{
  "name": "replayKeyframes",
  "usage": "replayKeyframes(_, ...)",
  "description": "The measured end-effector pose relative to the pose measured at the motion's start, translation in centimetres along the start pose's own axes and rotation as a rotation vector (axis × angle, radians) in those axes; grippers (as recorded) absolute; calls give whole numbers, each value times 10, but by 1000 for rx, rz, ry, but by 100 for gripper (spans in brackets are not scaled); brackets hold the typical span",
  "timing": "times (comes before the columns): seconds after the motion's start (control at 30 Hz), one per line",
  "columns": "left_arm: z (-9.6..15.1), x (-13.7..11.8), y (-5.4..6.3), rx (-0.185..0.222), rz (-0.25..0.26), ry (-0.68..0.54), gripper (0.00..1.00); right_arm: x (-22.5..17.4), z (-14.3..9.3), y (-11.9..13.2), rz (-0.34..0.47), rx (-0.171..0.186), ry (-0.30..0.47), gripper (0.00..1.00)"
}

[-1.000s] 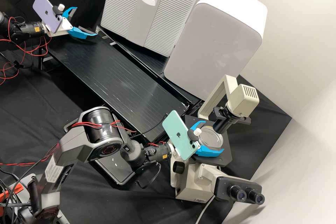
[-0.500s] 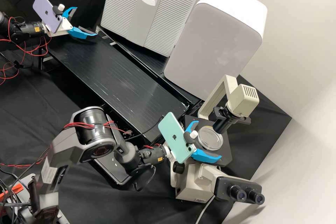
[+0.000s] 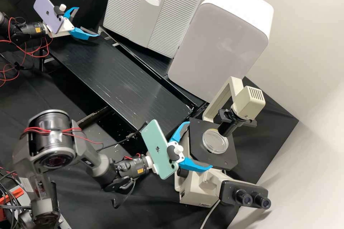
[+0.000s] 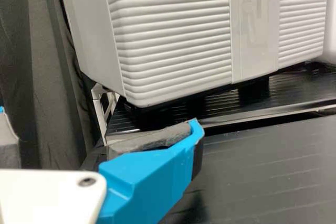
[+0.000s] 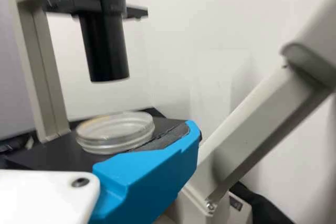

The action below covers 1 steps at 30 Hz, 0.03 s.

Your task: Place the petri dish on the microscope

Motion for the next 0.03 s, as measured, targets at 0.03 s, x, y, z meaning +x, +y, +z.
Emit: replayKeyframes(0.03, 0, 0, 0, 0, 0, 0, 100, -4, -2, 1, 3, 11, 5, 100)
